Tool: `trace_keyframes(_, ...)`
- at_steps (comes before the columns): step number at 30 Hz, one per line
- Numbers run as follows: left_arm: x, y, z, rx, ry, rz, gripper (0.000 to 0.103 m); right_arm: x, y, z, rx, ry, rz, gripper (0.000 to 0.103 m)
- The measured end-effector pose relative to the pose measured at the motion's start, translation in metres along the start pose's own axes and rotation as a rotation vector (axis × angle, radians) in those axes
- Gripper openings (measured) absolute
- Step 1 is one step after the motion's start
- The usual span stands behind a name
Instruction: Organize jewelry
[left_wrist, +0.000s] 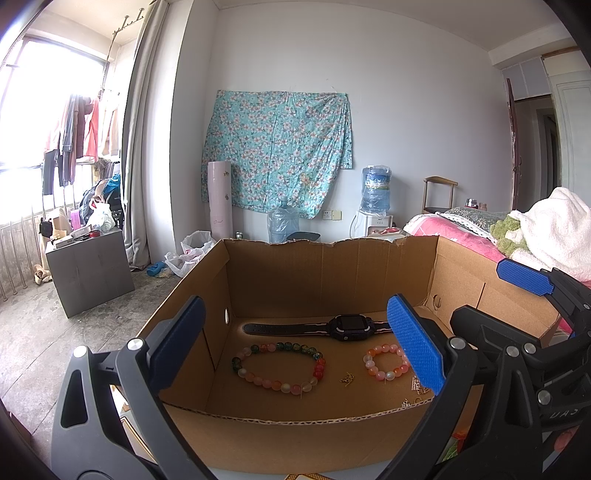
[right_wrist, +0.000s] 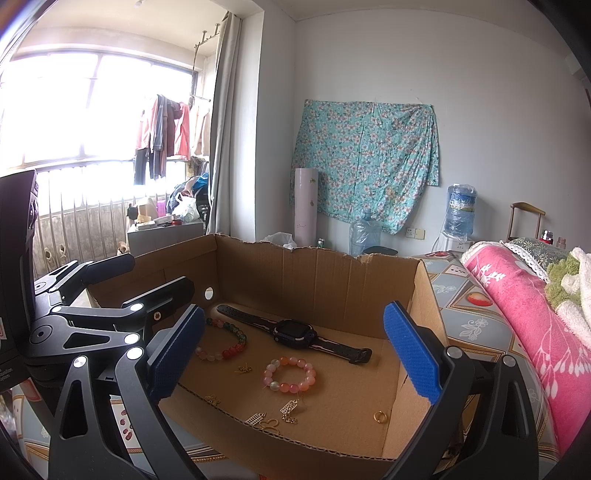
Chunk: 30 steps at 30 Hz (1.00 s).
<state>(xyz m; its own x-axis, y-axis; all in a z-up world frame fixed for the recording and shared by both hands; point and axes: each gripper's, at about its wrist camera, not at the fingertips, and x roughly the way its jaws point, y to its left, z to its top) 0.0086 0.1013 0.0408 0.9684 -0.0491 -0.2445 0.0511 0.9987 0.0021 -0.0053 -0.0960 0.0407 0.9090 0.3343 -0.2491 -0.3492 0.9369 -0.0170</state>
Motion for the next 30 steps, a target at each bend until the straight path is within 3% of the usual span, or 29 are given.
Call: trace_keyframes(30, 0.0000, -0.0001, 0.0000, 0.000, 0.000, 0.000, 0.095, 0.0012, -0.0026, -0.0002, 0.000, 0.000, 0.000, 0.095)
